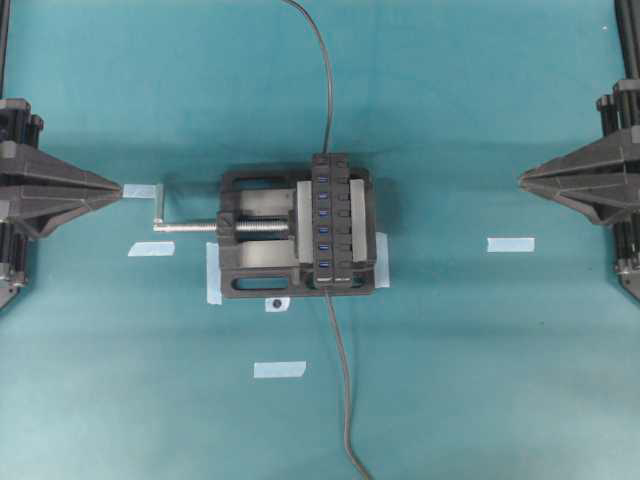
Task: Insert the USB into the center port of the fixed hub
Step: 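Move the right gripper toward the black USB cable near the hub, then lower the right gripper over the cable and close on the USB plug, then lift the gripped USB plug and carry it above the hub's ports, then align the USB plug with the center port of the hub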
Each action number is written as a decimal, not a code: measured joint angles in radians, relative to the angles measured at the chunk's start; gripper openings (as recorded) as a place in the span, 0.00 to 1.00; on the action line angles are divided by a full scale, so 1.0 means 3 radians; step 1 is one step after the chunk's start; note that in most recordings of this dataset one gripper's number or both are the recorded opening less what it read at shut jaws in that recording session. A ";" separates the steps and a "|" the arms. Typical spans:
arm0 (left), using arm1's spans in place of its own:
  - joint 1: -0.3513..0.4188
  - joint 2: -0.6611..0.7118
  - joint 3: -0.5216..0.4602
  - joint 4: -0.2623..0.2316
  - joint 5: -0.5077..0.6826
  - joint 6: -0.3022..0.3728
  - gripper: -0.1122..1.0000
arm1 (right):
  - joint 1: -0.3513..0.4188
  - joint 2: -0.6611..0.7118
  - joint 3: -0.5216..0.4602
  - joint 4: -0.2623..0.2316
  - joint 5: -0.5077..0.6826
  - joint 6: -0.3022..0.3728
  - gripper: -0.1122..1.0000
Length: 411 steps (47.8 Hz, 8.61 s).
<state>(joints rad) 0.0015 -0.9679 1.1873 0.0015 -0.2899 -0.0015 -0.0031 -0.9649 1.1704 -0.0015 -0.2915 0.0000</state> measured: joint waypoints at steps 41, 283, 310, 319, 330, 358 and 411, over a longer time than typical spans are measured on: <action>-0.0118 0.0102 -0.0118 0.0005 0.0793 -0.0230 0.10 | -0.0481 -0.0118 -0.0051 0.0133 0.1447 0.0649 0.09; -0.0118 0.0051 -0.0148 0.0010 0.1360 -0.0363 0.10 | -0.0527 0.3349 -0.2603 -0.0532 0.2552 0.0399 0.18; -0.0118 0.0051 -0.0148 0.0010 0.1360 -0.0363 0.10 | -0.0343 0.3324 -0.2608 -0.0455 0.2546 0.0399 0.18; -0.0118 0.0056 -0.0143 0.0010 0.1365 -0.0363 0.10 | -0.0317 0.3329 -0.2603 -0.0440 0.2516 0.0404 0.18; -0.0118 0.0051 -0.0148 0.0010 0.1360 -0.0363 0.10 | -0.0297 0.3324 -0.2511 -0.0414 0.2388 0.0399 0.18; -0.0118 0.0051 -0.0148 0.0010 0.1365 -0.0363 0.10 | -0.0286 0.3405 -0.2393 -0.0368 0.2107 0.0404 0.18; -0.0118 0.0051 -0.0148 0.0010 0.1365 -0.0368 0.10 | -0.0261 0.3513 -0.2311 -0.0317 0.2025 0.0399 0.18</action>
<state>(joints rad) -0.0337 -0.9526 1.1428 0.0046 0.1197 -0.1120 -0.0813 0.0890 0.4771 -0.0966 0.3160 0.1197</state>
